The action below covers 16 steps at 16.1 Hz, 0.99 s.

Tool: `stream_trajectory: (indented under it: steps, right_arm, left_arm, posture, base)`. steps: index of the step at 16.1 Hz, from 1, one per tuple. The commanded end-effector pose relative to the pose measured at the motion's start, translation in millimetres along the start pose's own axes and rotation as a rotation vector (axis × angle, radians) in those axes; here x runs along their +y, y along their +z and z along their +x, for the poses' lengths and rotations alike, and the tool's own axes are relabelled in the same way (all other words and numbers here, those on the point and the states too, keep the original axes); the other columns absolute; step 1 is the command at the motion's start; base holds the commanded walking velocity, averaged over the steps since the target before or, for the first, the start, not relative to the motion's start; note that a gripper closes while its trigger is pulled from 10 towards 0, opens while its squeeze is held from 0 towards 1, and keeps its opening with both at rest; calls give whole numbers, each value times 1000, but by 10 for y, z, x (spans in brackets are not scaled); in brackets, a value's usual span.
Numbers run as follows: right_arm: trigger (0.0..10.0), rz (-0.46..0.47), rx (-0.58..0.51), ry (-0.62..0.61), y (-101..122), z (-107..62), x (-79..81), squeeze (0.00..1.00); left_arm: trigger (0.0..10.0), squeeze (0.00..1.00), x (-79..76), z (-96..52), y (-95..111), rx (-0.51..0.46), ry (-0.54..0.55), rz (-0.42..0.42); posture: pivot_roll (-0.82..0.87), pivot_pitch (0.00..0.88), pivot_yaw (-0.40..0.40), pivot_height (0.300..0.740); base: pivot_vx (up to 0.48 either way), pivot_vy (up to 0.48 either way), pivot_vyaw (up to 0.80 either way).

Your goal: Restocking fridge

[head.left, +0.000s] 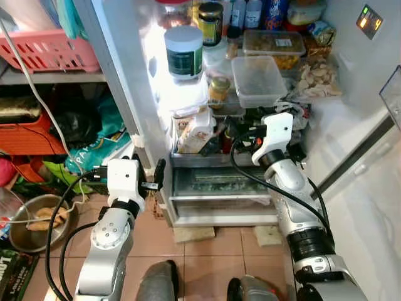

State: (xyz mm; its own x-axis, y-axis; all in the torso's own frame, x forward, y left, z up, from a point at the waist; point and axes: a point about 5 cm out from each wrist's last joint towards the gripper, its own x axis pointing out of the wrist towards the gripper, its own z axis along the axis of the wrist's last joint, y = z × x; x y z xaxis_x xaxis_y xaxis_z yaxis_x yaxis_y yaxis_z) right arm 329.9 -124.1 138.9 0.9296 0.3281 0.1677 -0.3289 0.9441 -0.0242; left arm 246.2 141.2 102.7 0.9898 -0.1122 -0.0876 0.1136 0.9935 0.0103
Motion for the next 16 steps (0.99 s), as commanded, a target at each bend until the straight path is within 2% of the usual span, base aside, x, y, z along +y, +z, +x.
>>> stream_trajectory:
  steps: [1, 5, 7, 9, 12, 14, 16]
  right_arm:
    - [10000, 23, 12, 1, -7, -31, 37, 0]
    - [10000, -11, 11, -35, -13, -163, 75, 0]
    - [10000, 0, 20, -42, -42, -229, 99, 0]
    - [10000, 7, 22, -46, -26, -202, 134, 0]
    - [10000, 26, -2, -102, 38, -147, 129, 0]
    - [10000, 29, -8, -111, 53, -205, 184, 0]
    - [10000, 32, 14, -130, -1, -292, 191, 0]
  left_arm:
    - [10000, 0, 31, 8, -5, -1, -1, 5]
    - [10000, 0, 45, 15, -14, -2, 0, 5]
    - [10000, 0, 25, 42, -20, -3, -6, -3]
    - [10000, 0, -19, 71, -10, -7, -20, -6]
    - [10000, 0, 0, 17, -13, -4, -17, -20]
    - [10000, 0, 33, -64, -27, 9, -29, -15]
    - [10000, 0, -4, -88, -16, 5, -75, -29]
  posture:
    - [150, 67, 67, 740]
    - [137, 49, 74, 740]
    - [129, 44, 79, 740]
    - [125, 43, 79, 740]
    - [137, 67, 92, 740]
    - [138, 98, 120, 740]
    - [135, 116, 132, 740]
  base:
    - [0, 0, 0]
    - [0, 0, 0]
    - [0, 0, 0]
    - [0, 0, 0]
    - [0, 0, 0]
    - [0, 0, 0]
    - [120, 0, -800]
